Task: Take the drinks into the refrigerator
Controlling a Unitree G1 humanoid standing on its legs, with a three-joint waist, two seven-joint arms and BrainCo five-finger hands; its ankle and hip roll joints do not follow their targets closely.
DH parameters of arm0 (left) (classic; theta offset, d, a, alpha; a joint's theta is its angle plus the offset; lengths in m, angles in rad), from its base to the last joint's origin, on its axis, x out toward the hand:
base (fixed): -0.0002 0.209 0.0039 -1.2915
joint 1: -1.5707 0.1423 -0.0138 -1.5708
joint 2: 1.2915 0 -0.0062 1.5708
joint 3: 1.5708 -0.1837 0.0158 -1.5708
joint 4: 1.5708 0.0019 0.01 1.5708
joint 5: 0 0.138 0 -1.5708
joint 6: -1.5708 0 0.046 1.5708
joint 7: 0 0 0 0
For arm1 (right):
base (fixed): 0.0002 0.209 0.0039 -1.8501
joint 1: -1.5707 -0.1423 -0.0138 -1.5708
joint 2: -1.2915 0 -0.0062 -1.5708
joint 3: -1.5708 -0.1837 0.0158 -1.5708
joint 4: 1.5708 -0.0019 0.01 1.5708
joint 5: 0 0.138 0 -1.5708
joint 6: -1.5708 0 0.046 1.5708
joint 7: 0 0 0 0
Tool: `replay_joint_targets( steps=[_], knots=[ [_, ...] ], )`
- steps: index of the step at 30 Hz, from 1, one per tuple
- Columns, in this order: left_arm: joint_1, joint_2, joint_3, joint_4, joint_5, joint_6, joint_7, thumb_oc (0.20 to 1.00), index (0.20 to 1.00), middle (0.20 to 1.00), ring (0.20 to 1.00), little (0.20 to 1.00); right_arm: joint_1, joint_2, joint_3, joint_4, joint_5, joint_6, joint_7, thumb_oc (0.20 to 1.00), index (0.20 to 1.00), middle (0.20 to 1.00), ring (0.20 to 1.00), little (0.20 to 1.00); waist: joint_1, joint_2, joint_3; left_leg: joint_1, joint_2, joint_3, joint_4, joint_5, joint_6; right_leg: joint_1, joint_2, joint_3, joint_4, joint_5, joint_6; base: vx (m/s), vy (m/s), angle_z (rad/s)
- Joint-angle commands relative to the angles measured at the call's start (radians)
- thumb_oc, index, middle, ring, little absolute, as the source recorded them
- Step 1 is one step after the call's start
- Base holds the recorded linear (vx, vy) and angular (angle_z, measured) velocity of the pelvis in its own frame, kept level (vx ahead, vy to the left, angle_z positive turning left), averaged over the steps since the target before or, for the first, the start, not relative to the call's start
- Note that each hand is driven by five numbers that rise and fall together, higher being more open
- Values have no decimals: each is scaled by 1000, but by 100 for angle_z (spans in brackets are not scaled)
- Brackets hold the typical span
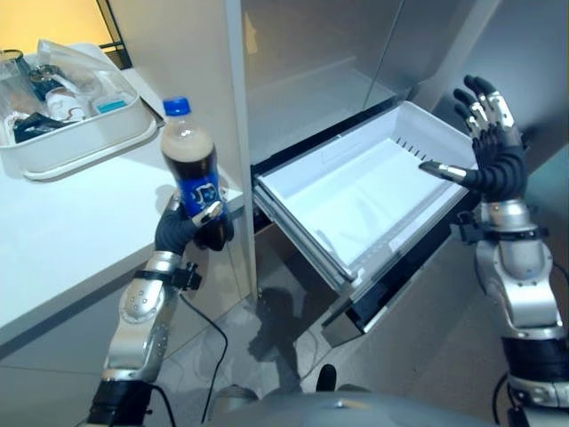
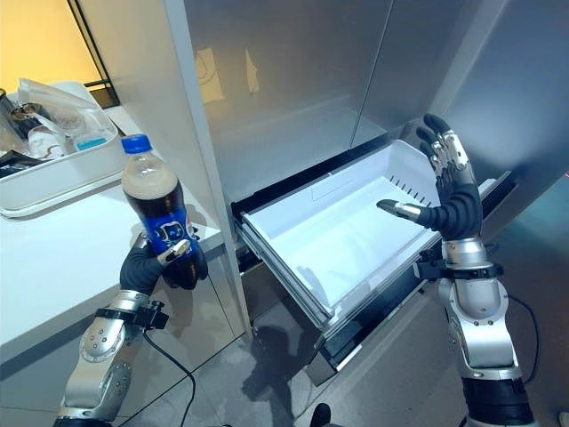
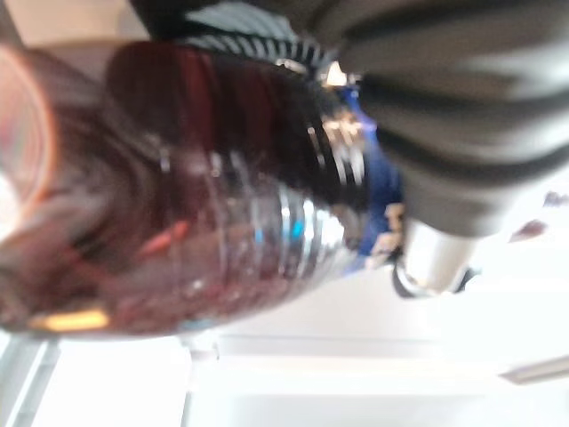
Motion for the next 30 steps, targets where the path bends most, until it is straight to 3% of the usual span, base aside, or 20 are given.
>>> replay_joint_targets(
  steps=[1, 10, 12, 14, 16, 21, 24, 30],
  knots=[
    [-76, 42, -48, -55, 18, -107, -43, 200, 200, 200, 200, 200, -78, -56, 11, -24, 50, -12, 45, 1000, 1000, 1000, 1000, 1000, 26, -3, -42, -20, -66, -33, 1, -64, 80, 4, 3, -27, 134, -73, 46, 0, 0, 0],
    [-68, 95, -130, -139, -31, -114, -121, 200, 200, 200, 200, 200, -175, -103, 226, 203, 87, 43, 137, 1000, 1000, 1000, 1000, 1000, 58, -3, -44, -18, -65, -44, 1, -60, 74, 14, 0, -46, 132, -73, 43, -2, -9, 3],
    [-71, 96, -145, -136, -32, -113, -123, 200, 200, 200, 200, 200, -187, -93, 248, 231, 107, 46, 139, 1000, 1000, 1000, 1000, 1000, 59, -2, -44, -17, -65, -44, 1, -60, 74, 16, 0, -48, 132, -74, 42, -3, -12, 5],
    [-72, 88, -211, -77, -69, -97, -153, 200, 200, 200, 200, 200, -261, -96, 362, 340, 160, 74, 196, 1000, 1000, 1000, 1000, 1000, 71, 2, -44, -14, -64, -44, 1, -58, 71, 19, -2, -54, 133, -75, 41, 1, -18, 7],
    [-79, 78, -232, -42, -70, -92, -155, 200, 200, 200, 200, 200, -280, -88, 402, 360, 187, 81, 229, 1000, 1000, 1000, 1000, 1000, 72, 4, -42, -14, -64, -45, 1, -58, 71, 20, -2, -55, 133, -75, 40, 0, 0, 0],
    [-119, 61, -275, 60, 2, -104, -116, 200, 200, 200, 200, 200, -306, -11, 492, 480, 238, 99, 255, 1000, 1000, 1000, 1000, 1000, 79, 10, -42, -14, -62, -49, 1, -55, 68, 23, -3, -65, 135, -80, 39, 7, -5, 1],
    [-181, 27, -313, 138, 57, -113, -63, 200, 200, 200, 200, 200, -333, 84, 552, 590, 236, 108, 252, 1000, 1000, 1000, 1000, 1000, 84, 17, -42, -17, -61, -51, 1, -53, 66, 22, -4, -68, 138, -83, 38, 0, 0, 0],
    [-253, -13, -388, 231, 116, -109, -35, 200, 200, 200, 200, 200, -395, 195, 618, 651, 249, 104, 253, 1000, 1000, 1000, 1000, 1000, 88, 24, -39, -18, -58, -51, 1, -52, 64, 24, -3, -69, 135, -86, 38, 14, -6, 2]
  ],
)
